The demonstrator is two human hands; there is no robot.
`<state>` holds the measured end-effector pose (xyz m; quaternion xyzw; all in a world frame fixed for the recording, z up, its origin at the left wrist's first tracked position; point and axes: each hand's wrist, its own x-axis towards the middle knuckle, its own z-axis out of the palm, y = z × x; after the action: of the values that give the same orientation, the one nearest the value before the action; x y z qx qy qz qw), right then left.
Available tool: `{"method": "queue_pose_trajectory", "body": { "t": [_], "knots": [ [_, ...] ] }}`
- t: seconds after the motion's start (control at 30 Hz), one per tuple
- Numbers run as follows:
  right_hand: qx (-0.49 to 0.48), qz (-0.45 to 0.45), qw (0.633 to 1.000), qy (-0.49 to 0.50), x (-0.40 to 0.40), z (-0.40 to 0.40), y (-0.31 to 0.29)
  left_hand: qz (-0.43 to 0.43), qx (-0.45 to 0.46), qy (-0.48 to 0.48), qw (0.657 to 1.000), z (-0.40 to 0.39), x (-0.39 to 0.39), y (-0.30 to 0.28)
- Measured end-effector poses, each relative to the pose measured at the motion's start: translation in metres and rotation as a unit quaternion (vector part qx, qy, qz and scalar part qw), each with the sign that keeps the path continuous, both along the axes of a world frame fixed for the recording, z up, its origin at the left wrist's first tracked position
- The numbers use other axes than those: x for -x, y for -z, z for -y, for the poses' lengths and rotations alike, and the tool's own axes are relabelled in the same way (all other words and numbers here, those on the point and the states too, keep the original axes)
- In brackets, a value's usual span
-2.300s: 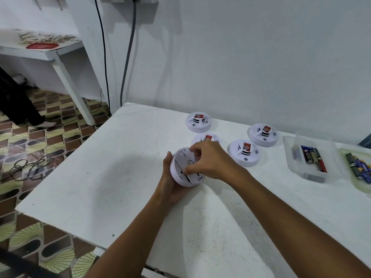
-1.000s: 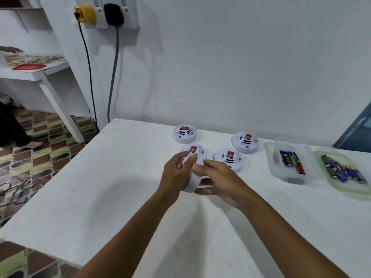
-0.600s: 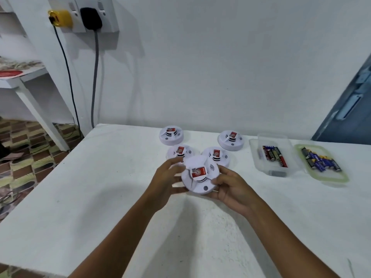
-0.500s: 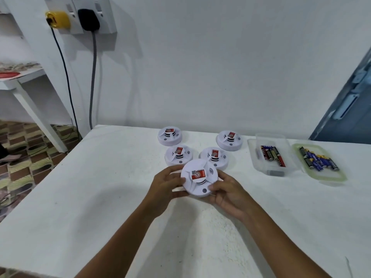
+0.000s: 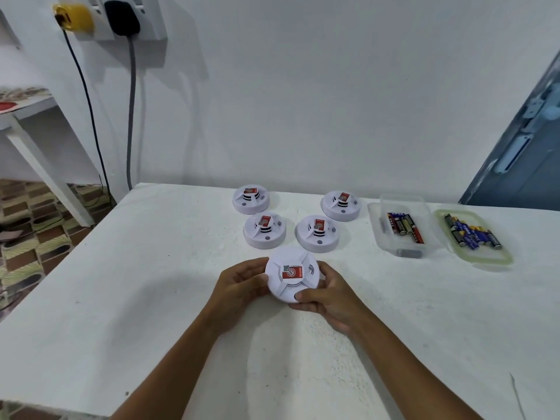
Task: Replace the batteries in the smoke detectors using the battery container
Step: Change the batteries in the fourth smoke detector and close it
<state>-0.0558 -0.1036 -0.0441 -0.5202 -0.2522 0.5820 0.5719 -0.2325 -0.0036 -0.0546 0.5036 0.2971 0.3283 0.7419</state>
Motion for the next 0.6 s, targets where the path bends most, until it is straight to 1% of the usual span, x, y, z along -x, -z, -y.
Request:
{"method": "queue_pose_trajectory", "body": {
  "t": [0.23,0.4,0.6],
  "knots": [
    [-0.013,0.009,1.0,0.006,0.0,0.001,0.006,0.034,0.03,0.009,0.999,-0.002,0.004,0.007],
    [-0.017,0.036,0.999,0.012,0.003,0.001,0.005,0.059,0.058,0.009,0.997,-0.005,0.005,0.01],
    [-0.015,0.03,0.999,0.01,0.002,0.001,0.005,0.064,0.06,0.006,0.996,-0.006,0.003,0.011]
  ]
}}
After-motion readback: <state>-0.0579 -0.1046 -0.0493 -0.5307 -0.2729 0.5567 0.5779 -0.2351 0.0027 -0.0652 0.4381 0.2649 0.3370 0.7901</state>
